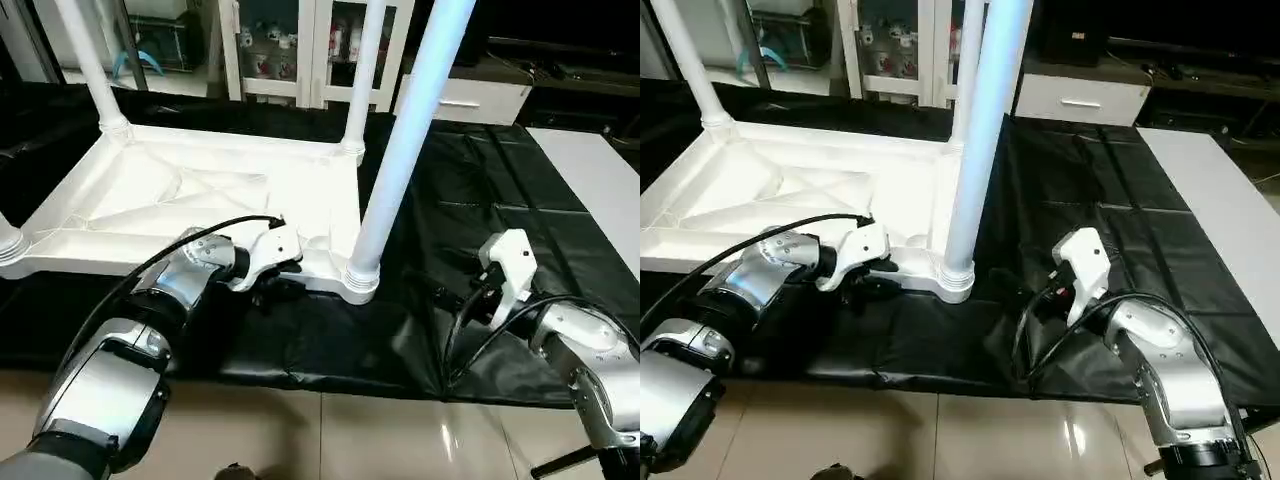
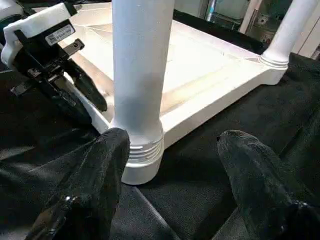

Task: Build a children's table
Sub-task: Rotate table base, then rotate leg to tighten

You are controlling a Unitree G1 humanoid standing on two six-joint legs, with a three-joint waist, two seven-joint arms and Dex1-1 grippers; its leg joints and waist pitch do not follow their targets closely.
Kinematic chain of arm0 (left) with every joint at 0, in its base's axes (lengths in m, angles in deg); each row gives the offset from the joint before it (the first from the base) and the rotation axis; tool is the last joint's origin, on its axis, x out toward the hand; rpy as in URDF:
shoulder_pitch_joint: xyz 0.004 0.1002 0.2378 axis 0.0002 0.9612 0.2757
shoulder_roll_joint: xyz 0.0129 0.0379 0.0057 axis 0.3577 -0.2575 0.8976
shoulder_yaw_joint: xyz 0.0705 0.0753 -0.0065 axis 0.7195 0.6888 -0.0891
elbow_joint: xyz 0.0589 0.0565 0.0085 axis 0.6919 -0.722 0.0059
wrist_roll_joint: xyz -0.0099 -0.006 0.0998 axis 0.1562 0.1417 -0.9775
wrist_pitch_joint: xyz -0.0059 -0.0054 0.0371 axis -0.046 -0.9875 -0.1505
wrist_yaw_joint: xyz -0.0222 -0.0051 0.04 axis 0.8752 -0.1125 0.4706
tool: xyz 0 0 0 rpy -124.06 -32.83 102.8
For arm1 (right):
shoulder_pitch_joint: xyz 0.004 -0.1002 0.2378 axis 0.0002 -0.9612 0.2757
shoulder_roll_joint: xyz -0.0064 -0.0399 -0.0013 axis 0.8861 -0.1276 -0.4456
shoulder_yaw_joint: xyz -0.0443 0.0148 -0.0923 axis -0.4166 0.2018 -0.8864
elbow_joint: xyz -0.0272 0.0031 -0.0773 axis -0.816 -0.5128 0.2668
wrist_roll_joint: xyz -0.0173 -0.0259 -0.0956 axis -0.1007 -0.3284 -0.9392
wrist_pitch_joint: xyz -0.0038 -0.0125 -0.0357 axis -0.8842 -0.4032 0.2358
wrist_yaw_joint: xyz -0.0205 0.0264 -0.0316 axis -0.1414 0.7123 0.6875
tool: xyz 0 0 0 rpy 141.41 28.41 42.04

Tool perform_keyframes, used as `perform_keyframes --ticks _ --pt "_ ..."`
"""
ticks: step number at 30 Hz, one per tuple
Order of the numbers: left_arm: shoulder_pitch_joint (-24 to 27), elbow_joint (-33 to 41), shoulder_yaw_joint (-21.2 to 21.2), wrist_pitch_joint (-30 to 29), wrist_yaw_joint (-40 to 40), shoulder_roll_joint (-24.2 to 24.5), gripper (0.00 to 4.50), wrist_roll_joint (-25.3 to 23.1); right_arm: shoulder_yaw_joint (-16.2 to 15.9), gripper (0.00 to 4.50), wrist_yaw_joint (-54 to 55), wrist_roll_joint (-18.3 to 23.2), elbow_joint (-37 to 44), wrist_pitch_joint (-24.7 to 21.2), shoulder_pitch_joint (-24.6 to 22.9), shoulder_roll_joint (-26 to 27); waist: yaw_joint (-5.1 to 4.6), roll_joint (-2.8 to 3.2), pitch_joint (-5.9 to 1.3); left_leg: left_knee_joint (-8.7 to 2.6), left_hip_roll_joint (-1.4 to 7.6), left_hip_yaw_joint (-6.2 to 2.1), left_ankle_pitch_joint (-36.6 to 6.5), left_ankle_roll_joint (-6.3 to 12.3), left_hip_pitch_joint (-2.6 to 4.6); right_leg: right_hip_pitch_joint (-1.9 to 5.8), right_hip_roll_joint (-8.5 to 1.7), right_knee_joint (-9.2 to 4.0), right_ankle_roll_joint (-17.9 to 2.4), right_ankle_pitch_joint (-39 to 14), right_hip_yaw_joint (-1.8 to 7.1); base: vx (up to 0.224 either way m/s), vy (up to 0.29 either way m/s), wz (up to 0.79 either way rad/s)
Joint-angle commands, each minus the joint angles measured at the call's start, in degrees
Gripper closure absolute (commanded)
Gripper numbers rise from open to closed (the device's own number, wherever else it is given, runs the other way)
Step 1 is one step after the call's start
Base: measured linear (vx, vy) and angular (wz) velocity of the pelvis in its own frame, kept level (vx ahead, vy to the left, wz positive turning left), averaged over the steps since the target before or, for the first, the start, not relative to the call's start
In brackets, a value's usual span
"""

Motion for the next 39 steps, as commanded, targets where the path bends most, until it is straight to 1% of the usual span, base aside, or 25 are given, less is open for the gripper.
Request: perform_keyframes --ticks 1,4,7,11,16,17,18,19,20,21,22,23,24,25,27,28,29,30,31,32,33,34,35,36,39 --pt "-0.60 -0.45 0.71 -0.16 0.43 -0.23 3.41 -0.90 -0.18 1.35 0.42 -0.43 -0.42 -0.58 1.03 0.18 -0.15 0.75 -3.82 -4.14 0.49 -0.02 -18.35 0.14 0.68 2.81 -2.75 -4.80 -10.00 -15.60 2.06 0.000 0.000 0.00" --pt "-0.34 -0.53 0.45 -1.00 -0.19 -0.74 3.68 -0.71 -0.13 1.35 0.88 -0.26 -0.12 -0.68 0.85 0.35 -0.19 0.76 -3.88 -4.11 0.48 -0.05 -18.02 0.10 0.65 2.86 -2.74 -4.70 -10.17 -14.98 2.05 0.000 0.000 0.00" --pt "-0.30 -0.74 0.21 -2.13 -0.89 -1.29 3.79 -0.58 -0.10 1.35 0.98 -0.16 -0.14 -0.66 0.73 0.32 -0.19 0.73 -4.02 -3.98 0.47 0.02 -16.59 0.47 0.54 2.96 -2.69 -4.36 -10.91 -12.34 2.07 0.000 0.000 0.00" --pt "0.25 -0.08 -2.24 -7.92 -2.36 -2.65 3.94 1.67 0.11 1.35 1.29 -0.31 -0.42 -0.70 0.93 0.61 -0.27 0.68 -4.09 -3.81 0.37 0.15 -14.88 1.18 0.41 3.11 -2.66 -4.11 -11.79 -10.00 2.07 0.000 0.000 0.00" --pt "2.45 2.13 -3.21 -9.84 -5.06 -1.63 4.14 1.62 0.07 1.35 2.40 -0.34 -0.42 -1.14 1.39 1.23 -1.14 0.69 -4.03 -3.93 0.17 0.09 -14.85 1.73 0.06 3.31 -2.64 -4.51 -10.81 -13.41 1.95 0.000 0.000 0.00" --pt "3.13 2.88 -3.20 -9.86 -5.43 -1.14 4.19 1.40 0.01 1.35 2.61 -0.36 -0.34 -1.30 1.40 1.31 -1.33 0.31 -3.98 -3.98 0.12 0.13 -14.90 1.84 -0.04 3.31 -2.59 -4.66 -10.41 -14.34 1.89 0.000 0.000 0.00" --pt "5.42 5.80 -3.16 -10.56 -5.69 0.58 4.19 0.72 -0.41 1.35 3.78 -0.93 -0.75 -2.44 1.47 1.74 -1.56 0.57 -4.00 -4.04 0.27 0.03 -15.01 1.72 0.02 3.19 -2.74 -4.72 -9.85 -16.13 1.91 0.000 0.000 0.00" --pt "5.90 6.44 -3.15 -10.77 -5.71 0.94 4.22 0.54 -0.53 1.35 4.11 -1.18 -0.94 -2.64 1.49 1.82 -1.82 0.57 -3.96 -4.11 0.25 -0.04 -15.03 1.71 -0.15 3.23 -2.69 -4.63 -9.78 -16.27 1.89 0.000 0.000 0.00" --pt "7.57 8.83 -3.21 -11.68 -5.27 2.12 4.26 0.24 -0.90 1.35 5.37 -2.17 -1.72 -2.94 1.61 2.17 -2.23 0.13 -3.89 -4.20 0.18 0.02 -15.31 1.62 -0.28 3.20 -2.62 -4.87 -9.12 -17.76 1.80 0.000 0.000 0.00" --pt "7.57 8.83 -3.21 -11.68 -5.27 2.12 4.26 0.24 -0.90 1.35 5.37 -2.17 -1.72 -2.94 1.61 2.17 -2.33 0.41 -3.93 -4.25 0.27 -0.11 -15.41 1.35 -0.20 3.15 -2.74 -4.71 -9.08 -18.28 1.78 0.000 0.000 0.00" --pt "10.27 12.43 -3.98 -12.81 -4.54 3.66 4.29 0.74 -1.27 1.35 7.38 -3.21 -2.68 -3.42 1.73 3.14 -2.66 0.48 -3.92 -4.27 0.26 -0.09 -15.64 1.12 -0.21 3.07 -2.74 -4.83 -8.75 -19.14 1.79 0.000 0.000 0.00" --pt "10.27 12.43 -3.98 -12.81 -4.54 3.66 4.32 0.74 -1.27 1.35 7.38 -3.21 -2.68 -3.42 1.73 3.14 -3.10 0.47 -3.81 -4.38 0.12 -0.10 -15.65 0.97 -0.46 3.09 -2.57 -4.89 -8.42 -19.33 1.76 0.000 0.000 0.00" --pt "11.86 14.59 -4.36 -13.39 -3.97 4.52 4.34 1.22 -1.51 1.35 8.58 -3.66 -3.08 -3.87 1.86 3.89 -3.10 0.47 -3.81 -4.38 0.12 -0.10 -15.65 0.97 -0.46 3.09 -2.57 -4.89 -8.42 -19.33 1.76 0.000 0.000 0.00" --pt "14.42 18.05 -4.87 -12.52 -2.91 5.92 4.35 2.05 -2.36 1.35 10.09 -4.31 -3.45 -4.25 2.21 5.33 -3.48 0.29 -3.89 -4.32 0.05 -0.04 -15.92 0.80 -0.27 3.00 -2.54 -4.80 -8.52 -19.21 1.81 0.000 0.000 0.00" --pt "16.31 21.03 -5.23 -13.08 -1.55 6.73 4.37 2.99 -3.42 1.35 10.32 -3.95 -3.18 -4.76 2.47 6.73 -4.22 0.41 -3.80 -4.54 -0.05 -0.04 -15.79 0.86 -0.39 3.03 -2.40 -4.90 -8.25 -19.54 1.78 0.000 0.000 0.00" --pt "17.35 22.59 -5.14 -11.90 -0.60 7.09 4.40 3.67 -4.51 1.35 10.45 -4.19 -3.43 -4.56 2.96 7.76 -4.33 0.24 -3.80 -4.41 -0.04 0.08 -16.19 1.09 -0.07 2.77 -2.38 -5.05 -8.10 -20.09 1.86 0.000 0.000 0.00" --pt "18.04 23.63 -5.03 -11.03 0.00 7.33 4.42 4.12 -5.25 1.35 10.57 -4.42 -3.64 -4.40 3.31 8.45 -4.34 0.50 -3.74 -4.49 0.03 0.04 -16.66 1.17 0.04 2.61 -2.48 -5.07 -8.15 -20.83 1.97 0.000 0.000 0.00" --pt "18.61 24.39 -5.10 -10.94 -0.27 7.44 4.43 4.20 -6.35 1.35 11.92 -6.19 -5.41 -2.60 4.65 9.74 -4.49 0.50 -3.73 -4.58 0.02 0.03 -16.59 1.13 -0.07 2.71 -2.40 -5.10 -8.05 -20.97 1.97 0.000 0.000 0.00" --pt "19.55 25.74 -4.97 -10.50 -1.08 7.74 4.44 4.02 -7.27 1.35 14.13 -8.01 -8.90 -0.12 7.28 12.29 -4.68 0.70 -3.68 -4.63 0.15 0.07 -17.17 0.65 0.17 2.24 -2.43 -5.09 -8.36 -21.28 1.99 0.000 0.000 0.00" --pt "19.61 25.82 -4.96 -10.44 -1.11 7.76 4.45 4.02 -7.30 1.35 14.25 -8.06 -9.16 0.04 7.48 12.50 -4.88 0.76 -3.78 -4.64 0.12 -0.01 -17.23 0.25 0.23 2.22 -2.48 -4.98 -8.65 -21.28 1.95 0.000 0.000 0.00" --pt "19.91 25.71 -4.93 -10.48 -1.54 7.90 4.47 3.82 -7.33 1.35 15.08 -8.37 -11.25 1.38 9.13 13.88 -4.80 1.04 -3.82 -4.52 0.16 0.15 -17.29 0.12 0.61 1.98 -2.30 -4.97 -8.97 -19.92 2.16 0.000 0.000 0.00" --pt "20.32 26.21 -4.97 -11.18 -1.83 8.04 4.48 3.72 -7.29 1.35 15.47 -8.64 -12.15 2.06 9.84 14.45 -4.86 0.96 -3.84 -4.62 0.20 0.13 -16.91 0.10 0.46 2.18 -2.26 -4.69 -9.54 -18.16 2.19 0.000 0.000 0.00" --pt "20.56 26.13 -4.69 -9.64 -1.48 8.39 4.48 3.65 -7.22 1.35 15.42 -8.59 -13.30 2.74 11.10 15.08 -4.71 0.60 -3.94 -4.52 0.20 0.22 -16.56 0.30 0.55 2.18 -2.22 -4.67 -9.66 -17.28 2.20 0.000 0.000 0.00" --pt "21.07 26.89 -4.55 -9.09 -0.96 8.65 4.48 3.93 -7.04 1.35 15.38 -8.54 -13.90 2.98 11.96 15.52 -4.72 0.66 -3.95 -4.49 0.17 0.21 -15.94 0.42 0.47 2.29 -2.21 -4.43 -9.88 -16.09 2.26 0.000 0.000 0.00" --pt "21.50 28.49 -4.74 -9.01 -0.44 8.71 4.48 4.55 -6.49 1.35 14.36 -7.45 -13.90 2.73 13.08 15.68 -4.48 -0.10 -4.00 -4.48 0.14 0.36 -13.12 1.43 0.30 2.61 -2.27 -4.11 -9.98 -13.25 2.29 0.000 0.000 0.00"
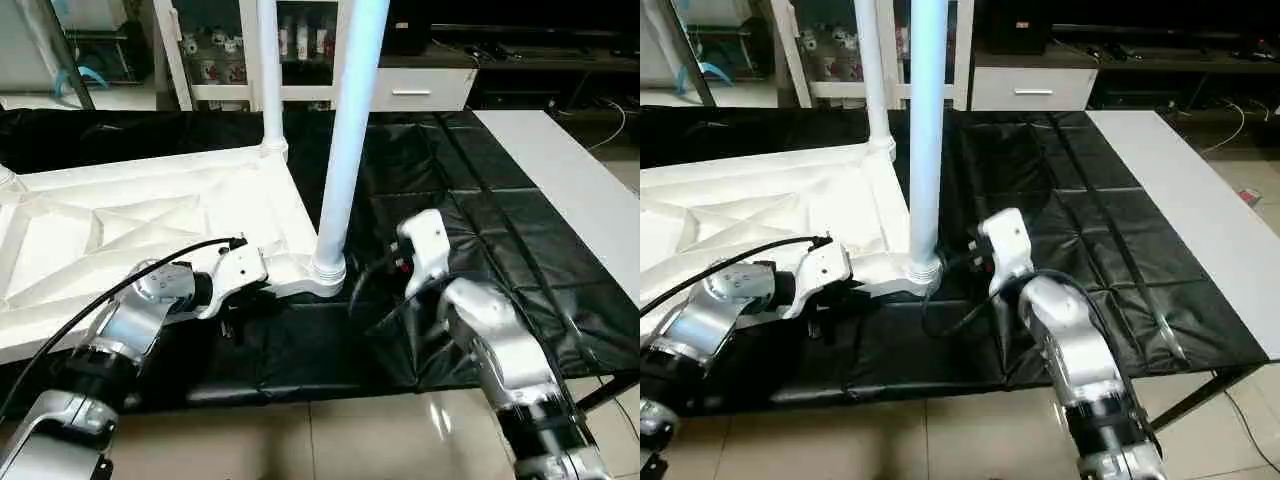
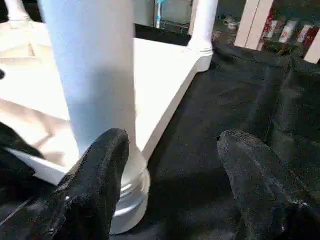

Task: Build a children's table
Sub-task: Rotate leg to tighten

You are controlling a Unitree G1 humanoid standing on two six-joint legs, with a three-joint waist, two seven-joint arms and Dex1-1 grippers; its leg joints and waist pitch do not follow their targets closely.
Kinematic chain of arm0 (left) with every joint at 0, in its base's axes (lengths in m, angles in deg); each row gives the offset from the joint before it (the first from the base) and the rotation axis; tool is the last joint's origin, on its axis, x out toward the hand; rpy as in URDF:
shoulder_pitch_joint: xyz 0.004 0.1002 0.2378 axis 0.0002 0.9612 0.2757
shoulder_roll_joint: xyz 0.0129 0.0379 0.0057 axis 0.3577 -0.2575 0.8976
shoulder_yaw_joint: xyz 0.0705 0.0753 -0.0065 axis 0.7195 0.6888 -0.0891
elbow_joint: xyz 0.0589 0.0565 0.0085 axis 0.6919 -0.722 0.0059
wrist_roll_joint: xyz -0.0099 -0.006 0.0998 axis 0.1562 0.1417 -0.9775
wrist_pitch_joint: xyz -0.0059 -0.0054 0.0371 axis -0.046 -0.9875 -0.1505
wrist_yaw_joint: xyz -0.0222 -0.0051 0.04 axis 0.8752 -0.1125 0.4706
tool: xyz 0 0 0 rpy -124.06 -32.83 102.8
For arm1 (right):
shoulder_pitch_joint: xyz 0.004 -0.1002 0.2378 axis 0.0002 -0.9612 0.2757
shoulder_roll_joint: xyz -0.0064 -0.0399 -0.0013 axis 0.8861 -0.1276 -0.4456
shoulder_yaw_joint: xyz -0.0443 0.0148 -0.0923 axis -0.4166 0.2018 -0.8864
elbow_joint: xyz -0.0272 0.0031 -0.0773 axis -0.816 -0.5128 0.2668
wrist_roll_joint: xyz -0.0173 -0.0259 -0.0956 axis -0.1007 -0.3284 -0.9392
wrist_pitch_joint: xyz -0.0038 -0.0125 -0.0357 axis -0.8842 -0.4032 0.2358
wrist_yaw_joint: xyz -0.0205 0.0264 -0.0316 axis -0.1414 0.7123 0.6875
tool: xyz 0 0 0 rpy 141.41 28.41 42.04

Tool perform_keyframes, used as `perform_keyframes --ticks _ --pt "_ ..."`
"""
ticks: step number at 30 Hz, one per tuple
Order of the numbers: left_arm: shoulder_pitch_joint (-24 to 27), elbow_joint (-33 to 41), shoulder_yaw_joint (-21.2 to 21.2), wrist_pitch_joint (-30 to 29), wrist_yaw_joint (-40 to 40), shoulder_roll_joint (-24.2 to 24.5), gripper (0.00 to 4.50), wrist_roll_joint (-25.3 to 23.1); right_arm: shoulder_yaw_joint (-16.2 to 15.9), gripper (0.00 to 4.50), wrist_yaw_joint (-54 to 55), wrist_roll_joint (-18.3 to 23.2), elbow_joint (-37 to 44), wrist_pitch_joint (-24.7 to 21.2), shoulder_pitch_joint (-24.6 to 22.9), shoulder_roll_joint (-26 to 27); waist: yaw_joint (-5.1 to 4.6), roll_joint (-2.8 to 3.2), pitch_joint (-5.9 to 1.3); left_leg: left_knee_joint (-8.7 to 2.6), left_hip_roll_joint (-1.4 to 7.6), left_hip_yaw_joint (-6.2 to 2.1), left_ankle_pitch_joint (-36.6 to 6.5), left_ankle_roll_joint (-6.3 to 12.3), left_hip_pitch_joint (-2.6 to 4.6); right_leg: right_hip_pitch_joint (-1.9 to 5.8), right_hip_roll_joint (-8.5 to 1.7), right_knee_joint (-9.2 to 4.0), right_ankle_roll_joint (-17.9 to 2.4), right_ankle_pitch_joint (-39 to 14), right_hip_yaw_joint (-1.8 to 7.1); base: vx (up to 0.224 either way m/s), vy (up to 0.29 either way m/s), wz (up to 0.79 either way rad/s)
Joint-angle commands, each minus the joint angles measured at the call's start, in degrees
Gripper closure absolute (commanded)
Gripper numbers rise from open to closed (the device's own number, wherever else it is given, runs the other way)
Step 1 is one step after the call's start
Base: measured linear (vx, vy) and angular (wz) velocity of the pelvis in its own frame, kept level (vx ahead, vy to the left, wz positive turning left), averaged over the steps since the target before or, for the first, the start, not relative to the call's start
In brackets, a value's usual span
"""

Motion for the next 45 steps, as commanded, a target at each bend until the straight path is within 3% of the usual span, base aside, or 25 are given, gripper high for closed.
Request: perform_keyframes --ticks 1,2,4,5,6,8,11,13,14,17,18,22,23,26,28,30,31,32,33,35,36,38,43,45 --pt "1.88 -0.54 0.26 -0.55 -0.05 -0.14 4.48 1.07 0.96 1.35 -1.93 1.49 0.29 -0.22 0.90 -0.53 1.02 -0.75 -3.35 -3.18 0.51 0.29 -11.68 2.21 -0.46 3.05 -2.33 -3.74 -10.11 -11.74 2.17 0.000 0.000 0.00" --pt "1.26 -1.03 0.23 0.20 -0.78 -0.24 4.48 0.75 0.70 1.35 -3.06 1.91 0.63 -0.45 0.71 -0.90 1.06 -1.04 -3.33 -3.15 0.54 0.35 -11.32 2.39 -0.42 2.99 -2.32 -3.78 -10.11 -11.46 2.17 0.000 0.000 0.00" --pt "0.71 -1.32 -0.21 0.62 -1.72 -0.55 4.48 0.69 0.43 1.35 -4.40 1.87 0.20 -0.08 0.64 -1.05 1.23 -0.94 -3.27 -3.10 0.52 0.41 -11.26 2.61 -0.37 2.95 -2.29 -3.74 -10.19 -11.25 2.16 0.000 0.000 0.00" --pt "0.34 -1.01 -0.83 -0.57 -0.85 -1.07 3.92 1.93 0.02 1.35 -5.42 1.83 -0.02 0.46 0.29 -1.47 1.25 -0.98 -3.24 -3.10 0.48 0.43 -11.38 2.63 -0.42 2.94 -2.30 -3.79 -10.14 -11.50 2.17 0.000 0.000 0.00" --pt "0.06 -0.31 -1.53 -2.65 0.57 -1.75 3.78 3.71 -0.22 1.35 -6.33 1.99 0.03 0.74 -0.15 -1.86 1.36 -1.33 -3.21 -3.10 0.48 0.45 -11.35 2.63 -0.44 2.98 -2.35 -3.79 -9.93 -12.33 2.16 0.000 0.000 0.00" --pt "-0.41 0.57 -2.16 -4.30 2.25 -2.74 3.72 5.85 -0.37 1.35 -7.53 2.24 0.06 1.09 -0.76 -2.43 1.68 -1.10 -3.26 -3.07 0.58 0.50 -11.54 2.29 -0.20 2.80 -2.50 -3.81 -10.46 -12.74 2.21 0.000 0.000 0.00" --pt "-1.14 0.69 -1.12 -3.74 2.96 -3.09 3.39 5.68 -0.25 1.35 -8.55 2.49 -0.03 1.40 -1.17 -3.00 2.39 -1.21 -3.37 -3.00 0.72 0.51 -10.88 2.09 0.05 2.65 -2.15 -3.37 -11.53 -8.10 2.18 0.000 0.000 0.00" --pt "-1.55 -0.12 -0.66 -3.27 3.08 -3.30 3.39 5.28 -0.18 1.35 -8.85 2.54 0.02 1.41 -1.30 -3.21 2.63 -1.48 -3.43 -2.90 0.70 0.50 -10.05 2.06 0.08 2.73 -2.06 -3.02 -12.08 -5.13 2.14 0.000 0.000 0.00" --pt "-1.71 -0.46 -0.49 -3.16 3.13 -3.38 3.39 5.12 -0.16 1.35 -8.97 2.54 0.09 1.40 -1.37 -3.29 2.61 -1.35 -3.40 -2.89 0.66 0.50 -10.27 1.91 0.01 2.81 -2.03 -3.01 -12.19 -4.52 2.15 0.000 0.000 0.00" --pt "-2.81 -2.75 0.68 -3.04 3.14 -3.62 3.39 3.76 0.12 1.35 -9.48 2.62 0.59 1.29 -1.87 -3.63 2.79 -1.24 -3.42 -2.84 0.54 0.50 -11.06 1.58 0.08 2.91 -2.13 -3.10 -12.06 -5.16 2.19 0.000 0.000 0.00" --pt "-3.01 -3.17 0.89 -2.91 3.06 -3.62 3.39 3.46 0.18 1.35 -9.50 2.66 0.69 1.26 -1.96 -3.67 2.86 -1.48 -3.40 -2.84 0.53 0.49 -11.63 1.45 0.01 3.02 -2.19 -3.21 -11.70 -6.10 2.20 0.000 0.000 0.00" --pt "-5.32 -6.55 2.15 -1.13 1.96 -4.12 3.39 1.64 0.58 1.35 -10.04 3.02 2.68 0.72 -3.25 -4.15 3.09 -0.85 -3.32 -3.04 0.59 0.28 -13.94 0.31 0.14 2.99 -2.33 -3.64 -10.54 -9.49 2.22 0.000 0.000 0.00" --pt "-5.81 -7.09 2.21 -0.79 1.61 -4.36 3.39 1.47 0.66 1.35 -10.19 3.06 2.98 0.69 -3.50 -4.24 3.09 -1.06 -3.28 -3.07 0.55 0.33 -14.13 0.35 0.14 2.98 -2.23 -3.83 -10.35 -9.69 2.22 0.000 0.000 0.00" --pt "-8.73 -10.32 2.18 -0.02 2.67 -6.19 3.39 2.58 1.28 1.35 -10.41 3.38 4.11 0.70 -4.72 -4.95 3.26 -0.29 -3.28 -3.03 0.44 0.26 -15.56 -0.11 0.30 2.92 -2.16 -3.94 -10.54 -10.42 2.22 0.000 0.000 0.00" --pt "-9.65 -11.54 2.56 0.15 3.21 -6.48 3.39 2.40 1.49 1.35 -10.48 3.49 4.63 0.54 -5.11 -5.23 3.49 -0.46 -3.31 -3.03 0.54 0.16 -15.47 -0.12 0.17 3.07 -2.27 -3.86 -10.86 -10.26 2.21 0.000 0.000 0.00" --pt "-10.72 -13.18 3.09 0.28 3.80 -6.75 3.39 2.02 1.73 1.35 -10.64 3.70 5.39 0.27 -5.61 -5.63 3.57 0.06 -3.33 -3.02 0.47 0.12 -15.19 -0.06 0.15 3.06 -2.18 -3.88 -10.91 -9.13 2.23 0.000 0.000 0.00" --pt "-11.24 -13.80 3.32 -0.45 4.09 -6.88 3.39 1.84 1.79 1.35 -10.82 3.83 5.86 0.12 -5.95 -5.88 3.55 -0.12 -3.37 -2.99 0.48 0.09 -15.04 -0.06 0.09 3.21 -2.16 -3.73 -11.16 -8.23 2.19 0.000 0.000 0.00" --pt "-11.57 -14.32 3.41 -0.96 4.35 -6.98 3.39 1.73 1.79 1.35 -10.94 3.86 6.14 0.06 -6.17 -6.02 3.57 0.27 -3.44 -2.93 0.47 0.03 -14.94 -0.06 0.13 3.24 -2.19 -3.58 -11.54 -7.75 2.15 0.000 0.000 0.00" --pt "-11.67 -14.48 3.44 -1.12 4.43 -7.02 3.39 1.70 1.79 1.35 -10.98 3.86 6.22 0.04 -6.24 -6.07 3.49 0.00 -3.46 -2.84 0.47 0.12 -14.71 0.11 0.12 3.27 -2.17 -3.60 -11.94 -7.07 2.16 0.000 0.000 0.00" --pt "-12.49 -15.73 3.81 -2.37 4.65 -7.18 3.39 1.09 1.84 1.35 -11.21 3.81 6.96 -0.04 -6.92 -6.40 3.50 0.46 -3.43 -2.82 0.43 0.07 -14.60 0.22 0.10 3.34 -2.19 -3.56 -12.27 -6.86 2.16 0.000 0.000 0.00" --pt "-12.49 -15.73 3.81 -2.37 4.65 -7.18 3.39 1.09 1.84 1.35 -11.21 3.81 6.96 -0.04 -6.92 -6.40 3.44 0.17 -3.39 -2.80 0.42 0.11 -14.80 0.43 0.06 3.38 -2.20 -3.69 -12.38 -7.13 2.15 0.000 0.000 0.00" --pt "-13.16 -16.74 4.04 -2.60 3.90 -7.35 3.39 0.45 1.92 1.35 -11.21 3.90 7.46 -0.19 -7.27 -6.61 3.48 0.30 -3.39 -2.82 0.45 0.07 -14.82 0.54 0.04 3.42 -2.27 -3.71 -12.46 -7.61 2.15 0.000 0.000 0.00" --pt "-15.03 -19.64 5.52 -2.79 3.91 -7.29 3.39 -1.06 1.80 1.35 -11.11 4.30 8.54 -0.45 -8.05 -7.22 3.49 0.40 -3.13 -3.05 0.44 -0.01 -17.07 0.49 0.19 3.31 -2.36 -4.38 -11.21 -12.80 2.11 0.000 0.000 0.00" --pt "-15.29 -20.20 5.59 -2.88 4.32 -7.35 3.75 -1.07 1.78 1.35 -11.14 4.29 8.52 -0.48 -8.01 -7.21 3.48 0.41 -3.18 -3.10 0.44 -0.09 -17.25 0.37 0.12 3.38 -2.39 -4.41 -10.94 -13.62 2.09 0.000 0.000 0.00"
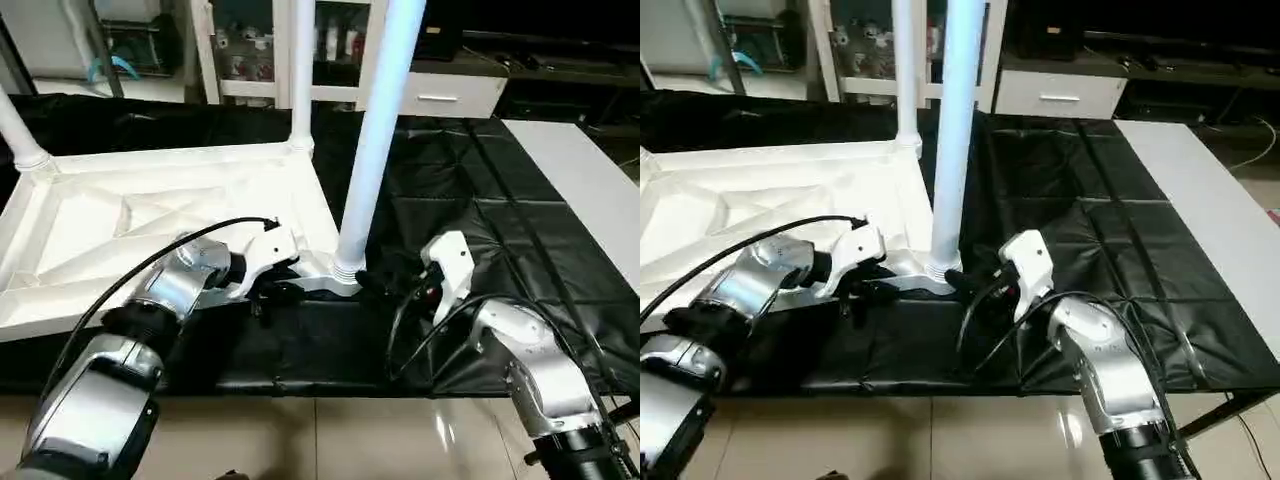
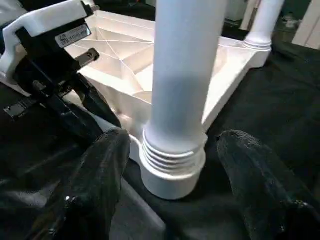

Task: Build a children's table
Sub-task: Rotate leg to tighten

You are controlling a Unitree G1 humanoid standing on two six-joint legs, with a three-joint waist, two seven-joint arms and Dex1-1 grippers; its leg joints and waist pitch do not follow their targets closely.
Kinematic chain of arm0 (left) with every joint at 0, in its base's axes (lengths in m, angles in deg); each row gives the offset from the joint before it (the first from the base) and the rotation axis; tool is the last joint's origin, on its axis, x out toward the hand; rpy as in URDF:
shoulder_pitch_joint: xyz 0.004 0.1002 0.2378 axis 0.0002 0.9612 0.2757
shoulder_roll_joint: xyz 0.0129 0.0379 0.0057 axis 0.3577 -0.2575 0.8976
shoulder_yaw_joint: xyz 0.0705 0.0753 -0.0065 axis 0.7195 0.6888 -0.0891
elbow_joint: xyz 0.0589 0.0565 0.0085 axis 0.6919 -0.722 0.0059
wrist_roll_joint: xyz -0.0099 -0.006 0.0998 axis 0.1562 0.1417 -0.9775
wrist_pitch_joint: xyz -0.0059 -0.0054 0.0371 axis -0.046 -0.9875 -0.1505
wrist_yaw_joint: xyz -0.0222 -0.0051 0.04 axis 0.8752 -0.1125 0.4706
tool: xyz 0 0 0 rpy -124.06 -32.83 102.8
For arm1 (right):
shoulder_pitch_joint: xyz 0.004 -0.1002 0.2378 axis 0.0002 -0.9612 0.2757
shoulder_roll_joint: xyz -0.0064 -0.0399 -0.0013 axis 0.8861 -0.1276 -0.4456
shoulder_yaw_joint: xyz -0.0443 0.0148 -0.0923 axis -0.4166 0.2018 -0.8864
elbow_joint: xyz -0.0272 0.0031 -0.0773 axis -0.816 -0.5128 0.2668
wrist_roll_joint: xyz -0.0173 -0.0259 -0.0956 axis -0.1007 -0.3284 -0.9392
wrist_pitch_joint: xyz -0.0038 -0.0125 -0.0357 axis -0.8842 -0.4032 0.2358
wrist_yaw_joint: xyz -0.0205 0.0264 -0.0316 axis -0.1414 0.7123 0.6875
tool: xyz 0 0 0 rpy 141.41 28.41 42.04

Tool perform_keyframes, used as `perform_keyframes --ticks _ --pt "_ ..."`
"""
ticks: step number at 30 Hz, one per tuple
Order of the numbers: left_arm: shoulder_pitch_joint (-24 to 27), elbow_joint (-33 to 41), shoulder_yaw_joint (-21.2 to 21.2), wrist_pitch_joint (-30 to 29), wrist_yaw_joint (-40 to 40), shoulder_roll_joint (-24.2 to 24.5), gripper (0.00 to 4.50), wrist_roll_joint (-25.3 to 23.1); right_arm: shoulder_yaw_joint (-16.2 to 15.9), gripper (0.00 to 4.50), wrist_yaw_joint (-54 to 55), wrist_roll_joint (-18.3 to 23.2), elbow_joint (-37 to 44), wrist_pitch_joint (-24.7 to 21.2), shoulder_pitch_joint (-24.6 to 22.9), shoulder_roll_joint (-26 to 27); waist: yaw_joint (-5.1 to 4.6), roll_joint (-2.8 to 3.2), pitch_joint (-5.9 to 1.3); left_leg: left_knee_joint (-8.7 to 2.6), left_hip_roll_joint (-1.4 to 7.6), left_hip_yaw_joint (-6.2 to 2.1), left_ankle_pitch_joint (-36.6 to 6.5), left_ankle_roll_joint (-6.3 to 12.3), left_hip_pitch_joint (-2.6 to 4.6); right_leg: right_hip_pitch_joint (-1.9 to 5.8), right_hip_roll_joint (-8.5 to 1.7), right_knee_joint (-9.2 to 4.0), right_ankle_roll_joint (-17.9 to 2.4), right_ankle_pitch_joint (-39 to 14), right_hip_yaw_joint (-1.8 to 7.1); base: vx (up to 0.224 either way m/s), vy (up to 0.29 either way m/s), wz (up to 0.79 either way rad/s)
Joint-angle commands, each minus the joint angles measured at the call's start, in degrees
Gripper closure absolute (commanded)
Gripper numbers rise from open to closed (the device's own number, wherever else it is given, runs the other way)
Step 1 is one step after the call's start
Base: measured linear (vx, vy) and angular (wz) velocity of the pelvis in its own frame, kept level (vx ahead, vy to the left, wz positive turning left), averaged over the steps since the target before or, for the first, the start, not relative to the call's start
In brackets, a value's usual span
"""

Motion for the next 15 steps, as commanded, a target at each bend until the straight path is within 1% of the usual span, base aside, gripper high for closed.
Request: perform_keyframes --ticks 1,2,4,5,6,7,9,10,12,15 --pt "-0.61 -1.91 1.17 -0.93 0.69 -0.27 3.75 -0.83 0.75 1.35 -0.09 0.46 1.20 -0.53 0.07 -0.46 0.06 0.63 -3.59 -3.74 0.50 0.08 -17.20 0.30 0.13 3.05 -2.35 -4.56 -10.69 -14.15 2.15 0.000 0.000 0.00" --pt "-0.91 -2.51 0.85 -1.12 0.35 -0.50 3.75 -0.69 0.79 1.35 -0.16 0.44 1.13 -0.53 0.18 -0.40 0.10 0.63 -3.59 -3.76 0.54 0.05 -17.03 0.34 0.09 3.06 -2.38 -4.54 -10.80 -13.86 2.15 0.000 0.000 0.00" --pt "-1.39 -3.41 0.36 -1.73 -0.30 -0.83 4.05 -0.51 0.84 1.35 -0.26 0.43 1.02 -0.50 0.31 -0.35 0.09 0.64 -3.62 -3.73 0.53 0.07 -16.62 0.42 0.03 3.10 -2.33 -4.42 -11.07 -12.91 2.13 0.000 0.000 0.00" --pt "-1.70 -3.99 0.10 -2.03 -0.75 -1.02 4.05 -0.45 0.87 1.35 -0.29 0.41 1.04 -0.54 0.33 -0.32 0.12 0.64 -3.64 -3.71 0.54 0.07 -16.43 0.50 0.05 3.10 -2.34 -4.38 -11.25 -12.50 2.12 0.000 0.000 0.00" --pt "-2.13 -4.87 0.03 -2.30 -0.84 -1.05 4.17 -0.48 0.84 1.35 -0.51 0.50 1.17 -0.61 0.30 -0.41 0.14 0.35 -3.60 -3.68 0.46 0.12 -16.35 0.70 -0.04 3.16 -2.33 -4.47 -11.15 -12.95 2.09 0.000 0.000 0.00" --pt "-2.13 -4.87 0.03 -2.30 -0.84 -1.05 4.22 -0.48 0.84 1.35 -0.51 0.50 1.17 -0.61 0.30 -0.41 0.23 0.49 -3.56 -3.72 0.50 0.10 -16.63 0.79 0.09 3.05 -2.41 -4.57 -10.96 -13.95 2.11 0.000 0.000 0.00" --pt "-2.26 -5.14 0.03 -2.36 -0.76 -1.04 4.25 -0.46 0.82 1.35 -0.57 0.55 1.26 -0.66 0.28 -0.47 0.25 0.53 -3.54 -3.76 0.47 0.08 -16.95 0.80 0.04 3.04 -2.44 -4.71 -10.65 -14.99 2.11 0.000 0.000 0.00" --pt "-2.27 -5.17 0.03 -2.36 -0.76 -1.04 4.38 -0.47 0.81 1.35 -0.56 0.55 1.26 -0.66 0.28 -0.47 0.25 0.53 -3.54 -3.76 0.47 0.08 -16.95 0.80 0.04 3.04 -2.44 -4.71 -10.65 -14.99 2.11 0.000 0.000 0.00" --pt "-2.46 -6.04 -0.12 -2.53 -0.81 -0.89 4.38 -0.65 0.78 1.35 -0.32 0.59 1.23 -0.62 0.39 -0.63 0.17 0.64 -3.52 -3.89 0.56 -0.04 -17.55 0.53 0.02 3.02 -2.47 -4.76 -10.31 -15.75 2.09 0.000 0.000 0.00" --pt "-2.40 -6.25 -0.10 -2.61 -0.22 -0.96 4.38 -0.40 0.89 1.35 -0.08 0.57 1.33 -0.78 0.46 -0.62 0.12 0.57 -3.54 -3.88 0.55 -0.01 -17.51 0.55 0.03 3.00 -2.44 -4.77 -10.35 -15.37 2.09 0.000 0.000 0.00"
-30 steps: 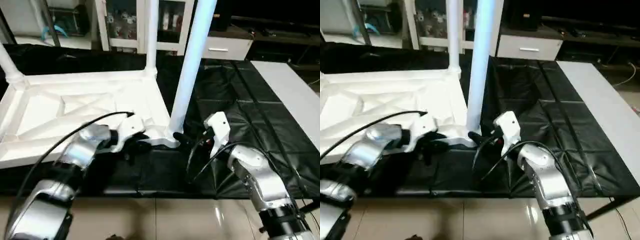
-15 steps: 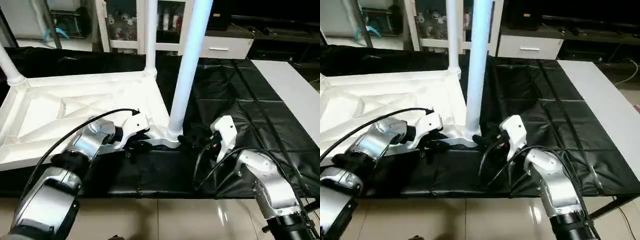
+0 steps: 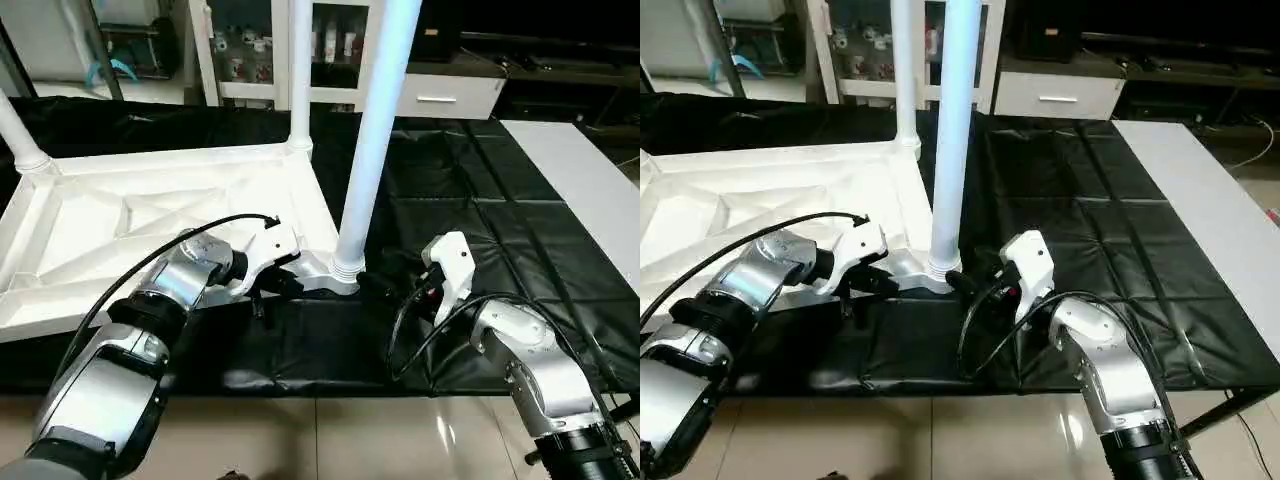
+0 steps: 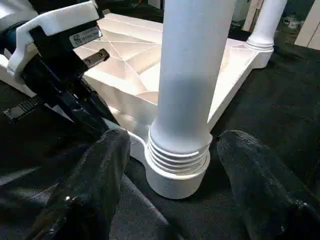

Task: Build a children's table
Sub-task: Rotate leg to tighten

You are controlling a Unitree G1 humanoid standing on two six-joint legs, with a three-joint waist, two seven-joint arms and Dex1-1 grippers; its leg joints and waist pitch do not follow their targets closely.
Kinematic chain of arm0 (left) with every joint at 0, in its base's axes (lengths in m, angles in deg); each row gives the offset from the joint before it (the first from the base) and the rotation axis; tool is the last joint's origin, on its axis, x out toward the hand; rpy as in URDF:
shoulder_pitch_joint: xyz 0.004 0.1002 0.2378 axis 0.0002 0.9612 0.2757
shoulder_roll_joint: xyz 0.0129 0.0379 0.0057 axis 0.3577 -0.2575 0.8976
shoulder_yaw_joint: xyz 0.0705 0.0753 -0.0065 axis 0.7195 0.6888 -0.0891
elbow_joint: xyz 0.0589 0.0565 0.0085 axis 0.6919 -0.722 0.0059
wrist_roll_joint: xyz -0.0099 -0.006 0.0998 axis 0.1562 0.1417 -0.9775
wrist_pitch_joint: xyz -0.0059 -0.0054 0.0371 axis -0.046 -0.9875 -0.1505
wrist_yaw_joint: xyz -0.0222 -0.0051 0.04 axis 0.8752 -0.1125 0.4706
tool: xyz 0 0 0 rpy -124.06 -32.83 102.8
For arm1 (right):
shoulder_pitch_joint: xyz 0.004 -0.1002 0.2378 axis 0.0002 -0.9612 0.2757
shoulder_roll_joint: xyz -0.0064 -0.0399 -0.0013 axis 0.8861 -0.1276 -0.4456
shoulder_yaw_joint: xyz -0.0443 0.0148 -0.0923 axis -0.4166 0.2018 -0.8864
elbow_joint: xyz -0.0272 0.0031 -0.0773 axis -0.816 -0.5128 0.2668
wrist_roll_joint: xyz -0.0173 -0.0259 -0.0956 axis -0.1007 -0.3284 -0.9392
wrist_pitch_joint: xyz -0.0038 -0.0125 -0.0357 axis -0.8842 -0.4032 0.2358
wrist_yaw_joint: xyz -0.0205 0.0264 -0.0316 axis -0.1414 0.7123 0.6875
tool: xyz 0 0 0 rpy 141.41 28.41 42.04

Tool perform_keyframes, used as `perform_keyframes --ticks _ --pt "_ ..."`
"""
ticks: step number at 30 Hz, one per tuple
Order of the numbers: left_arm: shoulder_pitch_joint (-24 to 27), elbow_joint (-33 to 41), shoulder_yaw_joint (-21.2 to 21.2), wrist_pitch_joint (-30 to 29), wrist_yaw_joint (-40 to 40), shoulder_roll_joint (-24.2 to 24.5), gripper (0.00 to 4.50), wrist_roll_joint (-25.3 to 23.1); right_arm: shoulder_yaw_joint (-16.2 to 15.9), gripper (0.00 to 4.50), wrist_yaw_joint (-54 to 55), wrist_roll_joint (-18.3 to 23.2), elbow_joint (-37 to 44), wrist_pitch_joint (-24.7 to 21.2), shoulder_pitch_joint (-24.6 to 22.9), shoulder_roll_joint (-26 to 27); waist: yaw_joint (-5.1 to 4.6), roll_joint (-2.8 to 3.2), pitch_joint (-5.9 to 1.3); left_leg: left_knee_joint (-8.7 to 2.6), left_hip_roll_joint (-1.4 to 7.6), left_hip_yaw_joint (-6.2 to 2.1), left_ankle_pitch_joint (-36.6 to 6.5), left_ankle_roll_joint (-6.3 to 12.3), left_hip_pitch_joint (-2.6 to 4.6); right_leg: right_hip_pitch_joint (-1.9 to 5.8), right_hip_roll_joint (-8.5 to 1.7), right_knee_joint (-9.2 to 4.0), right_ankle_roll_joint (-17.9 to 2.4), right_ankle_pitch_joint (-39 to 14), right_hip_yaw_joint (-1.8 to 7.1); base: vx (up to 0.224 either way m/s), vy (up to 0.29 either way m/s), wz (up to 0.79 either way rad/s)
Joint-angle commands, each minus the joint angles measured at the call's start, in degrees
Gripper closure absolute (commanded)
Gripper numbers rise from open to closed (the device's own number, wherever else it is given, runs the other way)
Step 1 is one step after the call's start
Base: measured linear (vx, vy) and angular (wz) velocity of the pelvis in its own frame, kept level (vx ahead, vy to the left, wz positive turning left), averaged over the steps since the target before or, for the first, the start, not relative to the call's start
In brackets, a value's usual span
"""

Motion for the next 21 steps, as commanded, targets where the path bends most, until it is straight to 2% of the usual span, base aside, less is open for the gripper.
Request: perform_keyframes --ticks 1,3,5,6,7,8,9,10,12,15,16,17,18,19,20,21 --pt "0.34 -1.28 0.12 -1.53 -0.30 0.18 4.38 -0.44 0.93 1.35 0.41 0.50 1.41 -0.80 0.45 -0.66 0.08 0.51 -3.51 -3.89 0.59 0.00 -17.35 0.56 0.02 2.98 -2.40 -4.66 -10.51 -14.98 2.08 0.000 0.000 0.00" --pt "1.92 1.48 0.94 -2.75 3.39 0.73 4.38 0.07 0.88 1.35 0.03 0.30 1.69 -1.25 0.44 -1.32 0.05 0.74 -3.57 -3.87 0.61 -0.01 -16.82 0.49 -0.02 3.02 -2.40 -4.52 -10.88 -13.79 2.12 0.000 0.000 0.00" --pt "2.56 2.58 1.19 -3.30 4.68 0.96 4.46 0.30 0.82 1.19 -0.35 0.24 1.76 -1.36 0.40 -1.67 -0.05 0.61 -3.71 -3.81 0.71 0.00 -15.59 0.57 -0.07 3.27 -2.41 -4.17 -11.70 -11.04 2.13 0.000 0.000 0.00" --pt "5.19 7.63 2.08 -5.04 7.67 1.95 4.50 1.05 0.96 1.09 -2.10 0.68 1.70 -2.22 0.40 -3.15 -0.12 0.69 -3.75 -3.68 0.64 0.11 -14.46 0.86 -0.09 3.26 -2.28 -3.99 -12.33 -8.79 2.14 0.000 0.000 0.00" --pt "5.39 8.03 2.13 -5.19 7.87 2.02 4.50 1.12 0.97 1.02 -2.26 0.75 1.70 -2.32 0.40 -3.26 -0.24 0.64 -3.77 -3.68 0.76 0.08 -13.44 1.20 -0.22 3.51 -2.33 -3.67 -13.16 -6.52 2.14 0.000 0.000 0.00" --pt "7.31 11.82 2.73 -6.27 9.62 2.74 4.50 1.70 1.12 1.02 -3.51 1.26 1.68 -3.02 0.47 -4.19 -0.32 0.71 -3.78 -3.62 0.72 0.20 -12.99 1.53 -0.11 3.45 -2.27 -3.67 -13.58 -5.86 2.11 0.000 0.000 0.00" --pt "7.31 11.82 2.73 -6.27 9.62 2.74 4.50 1.70 1.12 1.00 -3.51 1.26 1.68 -3.02 0.47 -4.19 -0.38 0.67 -3.77 -3.57 0.74 0.24 -13.02 1.73 -0.12 3.49 -2.28 -3.64 -13.73 -5.67 2.13 0.000 0.000 0.00" --pt "7.63 12.43 2.83 -6.39 9.89 2.85 4.50 1.80 1.12 0.74 -3.73 1.34 1.65 -3.11 0.51 -4.35 -0.41 0.72 -3.67 -3.58 0.65 0.35 -13.40 1.95 -0.13 3.37 -2.25 -3.84 -13.63 -6.81 2.14 0.000 0.000 0.00" --pt "10.64 18.52 4.27 -6.72 12.10 3.83 4.50 2.40 0.33 0.62 -6.68 1.17 -0.73 -3.02 2.01 -5.96 -0.42 0.38 -3.61 -3.67 0.81 0.28 -14.23 1.94 -0.11 3.37 -2.47 -4.00 -12.90 -10.40 2.10 0.000 0.000 0.00" --pt "11.78 21.13 4.78 -7.10 12.98 4.00 4.50 2.52 -1.11 0.44 -9.63 1.46 -1.76 -3.52 2.88 -6.85 -0.52 0.34 -3.38 -3.78 0.86 0.38 -15.60 1.78 0.06 2.99 -2.40 -4.42 -11.96 -14.26 2.14 0.000 0.000 0.00" --pt "11.78 21.13 4.78 -7.10 12.98 4.00 4.50 2.52 -1.11 0.22 -9.63 1.46 -1.76 -3.52 2.88 -6.85 -0.48 0.42 -3.32 -3.83 0.87 0.37 -16.09 1.77 0.11 2.90 -2.40 -4.57 -11.67 -15.10 2.16 0.000 0.000 0.00" --pt "11.99 22.14 5.17 -7.01 13.04 3.98 4.50 2.15 -2.32 0.22 -11.85 1.63 -2.24 -4.01 3.37 -7.35 -0.43 0.44 -3.30 -3.80 0.85 0.42 -16.38 1.71 0.22 2.75 -2.34 -4.68 -11.41 -15.75 2.17 0.000 0.000 0.00" --pt "12.17 23.47 5.70 -7.18 13.29 3.99 4.50 1.79 -3.83 0.17 -14.13 1.38 -3.00 -3.96 4.05 -7.87 -0.32 -0.25 -3.35 -3.84 0.95 0.38 -16.63 1.92 0.18 2.81 -2.46 -4.67 -11.03 -16.87 2.16 0.000 0.000 0.00" --pt "12.13 24.24 6.17 -6.99 13.37 3.93 4.50 1.41 -5.18 0.08 -15.45 0.43 -4.20 -3.29 4.93 -8.17 -0.32 -0.23 -3.34 -3.85 0.96 0.24 -16.47 1.89 0.01 2.91 -2.54 -4.53 -11.07 -17.13 2.07 0.000 0.000 0.00" --pt "12.04 24.67 6.56 -6.82 13.46 3.90 4.50 1.11 -6.12 0.03 -16.26 -0.37 -5.25 -2.57 5.72 -8.27 -0.20 0.07 -3.32 -3.83 0.99 0.34 -16.39 1.81 0.17 2.64 -2.50 -4.71 -10.87 -17.31 2.15 0.000 0.000 0.00" --pt "11.92 24.77 6.80 -6.70 13.50 3.87 4.50 0.92 -6.58 0.03 -16.60 -0.84 -6.07 -2.06 6.41 -8.11 -0.11 -0.12 -3.34 -3.75 0.97 0.43 -16.07 1.81 0.28 2.51 -2.45 -4.70 -11.00 -16.69 2.19 0.000 0.000 0.00"
